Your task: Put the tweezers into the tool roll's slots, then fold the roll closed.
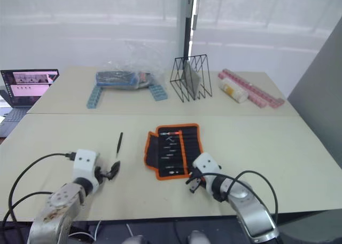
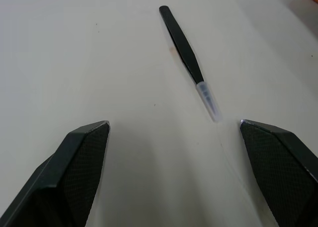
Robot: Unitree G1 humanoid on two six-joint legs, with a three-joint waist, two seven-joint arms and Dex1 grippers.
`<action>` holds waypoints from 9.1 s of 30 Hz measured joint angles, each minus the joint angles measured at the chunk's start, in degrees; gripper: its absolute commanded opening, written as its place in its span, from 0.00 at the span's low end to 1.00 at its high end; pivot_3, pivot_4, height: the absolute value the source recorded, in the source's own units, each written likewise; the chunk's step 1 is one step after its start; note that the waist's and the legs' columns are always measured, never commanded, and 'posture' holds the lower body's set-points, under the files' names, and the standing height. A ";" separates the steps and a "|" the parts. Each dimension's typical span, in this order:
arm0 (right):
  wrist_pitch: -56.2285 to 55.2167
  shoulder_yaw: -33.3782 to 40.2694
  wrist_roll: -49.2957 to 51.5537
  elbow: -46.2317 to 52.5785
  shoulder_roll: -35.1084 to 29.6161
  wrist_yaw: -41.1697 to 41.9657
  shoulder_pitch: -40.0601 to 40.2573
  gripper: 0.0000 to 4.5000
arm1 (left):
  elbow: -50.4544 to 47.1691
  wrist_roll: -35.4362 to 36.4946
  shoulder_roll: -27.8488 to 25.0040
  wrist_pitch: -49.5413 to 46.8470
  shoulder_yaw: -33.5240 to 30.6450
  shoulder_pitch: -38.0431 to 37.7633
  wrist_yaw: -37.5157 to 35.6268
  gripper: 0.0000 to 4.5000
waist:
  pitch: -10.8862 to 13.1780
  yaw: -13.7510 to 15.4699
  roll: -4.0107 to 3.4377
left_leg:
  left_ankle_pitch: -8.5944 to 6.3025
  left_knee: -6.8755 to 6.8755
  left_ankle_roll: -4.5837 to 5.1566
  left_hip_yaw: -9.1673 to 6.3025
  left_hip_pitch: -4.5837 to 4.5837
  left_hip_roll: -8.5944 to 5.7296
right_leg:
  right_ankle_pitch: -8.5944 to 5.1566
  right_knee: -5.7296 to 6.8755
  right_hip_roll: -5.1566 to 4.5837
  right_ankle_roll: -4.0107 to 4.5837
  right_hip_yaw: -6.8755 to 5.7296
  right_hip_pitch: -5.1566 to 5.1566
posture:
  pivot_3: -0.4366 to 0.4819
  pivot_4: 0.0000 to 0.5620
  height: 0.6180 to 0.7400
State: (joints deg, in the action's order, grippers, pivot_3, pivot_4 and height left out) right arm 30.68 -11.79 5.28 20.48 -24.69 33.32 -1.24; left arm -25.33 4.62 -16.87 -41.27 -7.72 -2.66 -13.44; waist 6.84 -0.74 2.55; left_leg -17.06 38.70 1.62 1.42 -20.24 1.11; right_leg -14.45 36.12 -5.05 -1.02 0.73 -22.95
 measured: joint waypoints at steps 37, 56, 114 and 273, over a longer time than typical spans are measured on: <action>1.04 -0.30 0.34 0.37 0.96 -0.76 -0.58 0.00 | 10.09 -0.14 0.02 -0.82 3.68 10.63 3.92 0.01 | -0.26 -0.36 -0.52 | 0.01 -0.36 -0.02 -0.12 0.01 -0.05 | 0.03 -0.08 -0.16 -0.02 0.10 -0.11 | 0.48 0.27 0.86; 1.04 -0.59 0.54 1.19 0.97 -0.92 -0.63 0.00 | 8.17 4.69 -15.59 14.25 9.89 22.65 -21.22 0.01 | 0.25 -0.50 -0.25 | 0.05 -0.82 -0.12 -0.12 -0.08 -0.02 | 0.08 -0.33 -0.34 0.17 0.03 -0.37 | 0.48 0.27 0.86; 2.17 -1.50 0.26 4.59 3.20 -6.32 2.79 0.00 | 25.53 -16.54 -15.14 21.54 39.57 41.27 -51.17 0.01 | 0.60 -0.12 -0.32 | 0.09 -0.61 -0.05 0.03 0.00 -0.17 | 0.03 -0.10 0.93 0.04 -0.02 -0.26 | 0.48 0.27 0.86; 1.34 2.88 7.80 7.15 7.66 -14.85 6.30 0.00 | 52.34 -0.36 -14.76 37.31 27.74 44.72 -66.13 0.01 | 0.92 0.42 -1.02 | -0.06 1.23 0.19 0.04 -1.32 -0.38 | 0.19 0.92 0.81 -0.23 -0.02 -1.24 | 0.48 0.27 0.86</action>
State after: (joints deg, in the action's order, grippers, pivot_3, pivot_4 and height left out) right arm 32.02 -8.91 13.08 27.63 -17.04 18.47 5.06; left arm 27.01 4.26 -31.63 -3.96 20.03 42.06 -79.57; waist 7.75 -0.31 1.53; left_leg -17.11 39.93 1.81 1.46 -21.56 0.72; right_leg -14.26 37.04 -4.24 -1.25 0.71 -24.19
